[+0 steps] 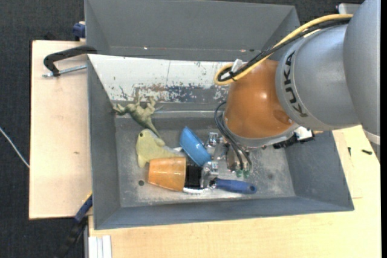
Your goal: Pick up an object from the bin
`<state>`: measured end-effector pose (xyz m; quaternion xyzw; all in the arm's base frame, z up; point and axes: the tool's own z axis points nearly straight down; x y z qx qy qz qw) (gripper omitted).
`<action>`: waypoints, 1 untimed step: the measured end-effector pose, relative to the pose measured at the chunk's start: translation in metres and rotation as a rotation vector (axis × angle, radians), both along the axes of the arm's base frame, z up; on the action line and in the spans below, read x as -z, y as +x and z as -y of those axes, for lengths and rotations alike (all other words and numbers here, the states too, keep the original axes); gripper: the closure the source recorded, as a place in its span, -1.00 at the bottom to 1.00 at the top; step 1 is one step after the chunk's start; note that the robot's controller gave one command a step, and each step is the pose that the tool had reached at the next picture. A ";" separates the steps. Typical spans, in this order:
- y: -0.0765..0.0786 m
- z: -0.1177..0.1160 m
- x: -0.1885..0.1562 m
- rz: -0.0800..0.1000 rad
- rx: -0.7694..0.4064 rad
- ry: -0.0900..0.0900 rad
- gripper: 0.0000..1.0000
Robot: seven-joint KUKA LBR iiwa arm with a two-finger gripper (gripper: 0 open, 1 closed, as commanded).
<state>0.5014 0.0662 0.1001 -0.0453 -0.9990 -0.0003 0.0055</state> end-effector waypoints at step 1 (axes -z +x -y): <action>-0.003 0.011 -0.146 0.024 -0.175 0.000 1.00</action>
Offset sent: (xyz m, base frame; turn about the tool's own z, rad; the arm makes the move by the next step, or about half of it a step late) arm -0.0056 -0.0118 0.1407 -0.1751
